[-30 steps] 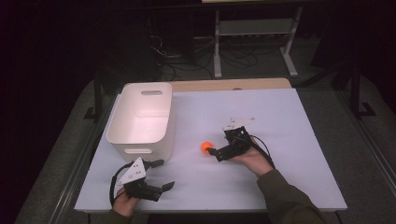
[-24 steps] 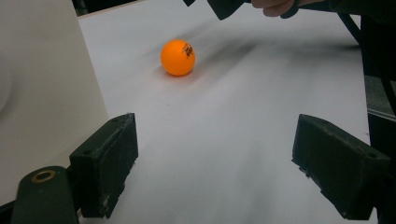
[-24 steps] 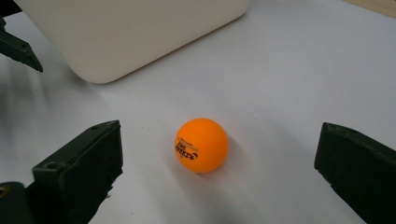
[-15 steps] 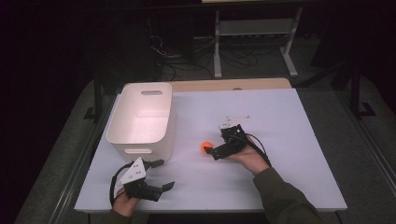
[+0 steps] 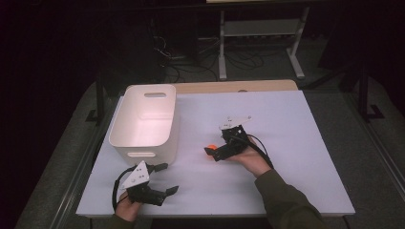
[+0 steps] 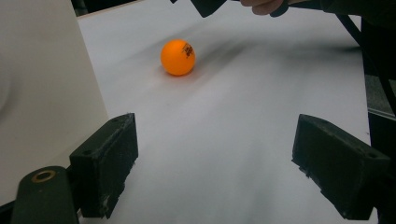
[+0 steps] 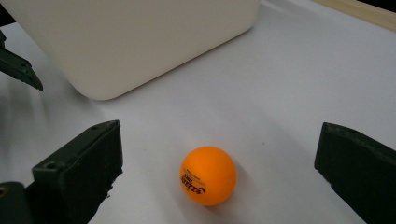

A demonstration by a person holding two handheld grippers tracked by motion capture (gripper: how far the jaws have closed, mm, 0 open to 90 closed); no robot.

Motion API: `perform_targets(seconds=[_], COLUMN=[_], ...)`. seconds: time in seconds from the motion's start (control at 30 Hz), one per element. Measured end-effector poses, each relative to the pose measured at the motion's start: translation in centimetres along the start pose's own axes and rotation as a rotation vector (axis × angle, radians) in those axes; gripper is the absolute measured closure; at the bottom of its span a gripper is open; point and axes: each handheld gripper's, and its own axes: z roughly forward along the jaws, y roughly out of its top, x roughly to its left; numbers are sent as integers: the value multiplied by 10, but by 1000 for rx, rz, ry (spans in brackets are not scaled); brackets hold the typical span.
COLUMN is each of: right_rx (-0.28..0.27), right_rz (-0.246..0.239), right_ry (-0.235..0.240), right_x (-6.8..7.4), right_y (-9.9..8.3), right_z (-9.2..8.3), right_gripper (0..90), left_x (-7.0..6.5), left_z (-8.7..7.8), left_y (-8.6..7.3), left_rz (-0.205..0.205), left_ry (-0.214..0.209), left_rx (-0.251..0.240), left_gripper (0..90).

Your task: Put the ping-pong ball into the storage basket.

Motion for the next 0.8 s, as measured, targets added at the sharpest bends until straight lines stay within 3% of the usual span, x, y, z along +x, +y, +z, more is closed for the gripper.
perform_targets(seconds=[0.8], right_rx=[52], right_rz=[-13], right_ry=[16], right_x=[6], right_y=[-6], right_z=[18], right_gripper=[10], left_x=[-1], left_z=[0], left_y=[0], left_rz=[5], left_ry=[1], left_rx=[2], left_gripper=[142])
